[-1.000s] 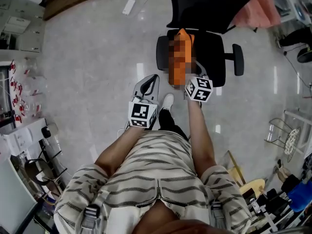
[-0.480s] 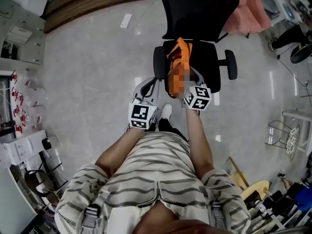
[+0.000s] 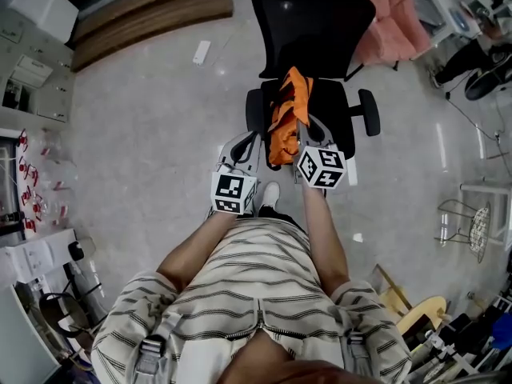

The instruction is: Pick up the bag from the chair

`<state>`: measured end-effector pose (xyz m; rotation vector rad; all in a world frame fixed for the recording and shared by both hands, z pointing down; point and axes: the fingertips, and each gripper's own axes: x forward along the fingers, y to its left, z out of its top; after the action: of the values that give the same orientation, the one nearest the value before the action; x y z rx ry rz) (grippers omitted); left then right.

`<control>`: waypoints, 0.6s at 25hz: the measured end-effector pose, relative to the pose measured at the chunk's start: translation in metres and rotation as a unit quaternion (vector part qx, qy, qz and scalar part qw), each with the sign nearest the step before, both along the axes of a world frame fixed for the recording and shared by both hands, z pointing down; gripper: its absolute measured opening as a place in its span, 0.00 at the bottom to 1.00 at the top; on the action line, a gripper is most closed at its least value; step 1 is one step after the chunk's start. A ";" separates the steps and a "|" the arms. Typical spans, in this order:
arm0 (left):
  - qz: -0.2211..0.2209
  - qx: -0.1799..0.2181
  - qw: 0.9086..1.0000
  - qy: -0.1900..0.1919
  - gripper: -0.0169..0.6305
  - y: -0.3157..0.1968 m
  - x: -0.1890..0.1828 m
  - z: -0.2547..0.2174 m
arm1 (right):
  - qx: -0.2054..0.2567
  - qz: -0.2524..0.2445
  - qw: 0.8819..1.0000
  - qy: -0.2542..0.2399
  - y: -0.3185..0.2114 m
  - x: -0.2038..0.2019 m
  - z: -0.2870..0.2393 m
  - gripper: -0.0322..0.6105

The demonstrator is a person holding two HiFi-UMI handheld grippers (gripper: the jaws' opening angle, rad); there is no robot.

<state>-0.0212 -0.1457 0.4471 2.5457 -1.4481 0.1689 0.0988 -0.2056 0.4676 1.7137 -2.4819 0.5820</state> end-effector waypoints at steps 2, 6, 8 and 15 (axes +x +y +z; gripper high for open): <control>0.003 0.006 1.000 0.001 0.06 -0.001 0.004 -0.003 | 0.007 -0.002 1.000 0.002 0.001 0.000 -0.005 0.09; 0.008 0.014 1.000 0.003 0.06 -0.002 0.007 -0.011 | 0.017 -0.004 1.000 0.003 0.006 0.000 -0.017 0.09; 0.010 0.017 1.000 0.003 0.06 -0.003 0.008 -0.014 | 0.025 -0.006 1.000 0.003 0.007 0.001 -0.024 0.09; 0.020 0.028 0.999 0.008 0.06 -0.010 0.013 -0.022 | 0.041 -0.010 0.999 0.008 0.013 0.003 -0.038 0.09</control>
<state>-0.0079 -0.1556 0.4253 2.6151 -1.4174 0.1147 0.1019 -0.1929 0.4296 1.7123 -2.5417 0.4700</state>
